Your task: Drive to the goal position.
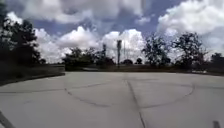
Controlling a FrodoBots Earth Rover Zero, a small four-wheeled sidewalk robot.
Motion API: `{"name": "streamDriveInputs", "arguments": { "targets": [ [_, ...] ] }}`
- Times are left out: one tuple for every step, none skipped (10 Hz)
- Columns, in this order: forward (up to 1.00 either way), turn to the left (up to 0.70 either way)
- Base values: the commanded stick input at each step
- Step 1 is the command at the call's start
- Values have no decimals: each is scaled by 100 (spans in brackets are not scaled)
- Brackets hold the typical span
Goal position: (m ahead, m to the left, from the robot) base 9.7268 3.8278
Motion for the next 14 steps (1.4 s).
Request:
{"name": "streamDriveInputs", "arguments": {
  "targets": [
    [100,0],
    [100,0],
    [100,0],
    [100,0],
    [100,0],
    [100,0],
    [100,0],
    [100,0],
    [100,0],
    [100,0],
    [100,0],
    [100,0],
    [100,0],
    [100,0]
  ]
}}
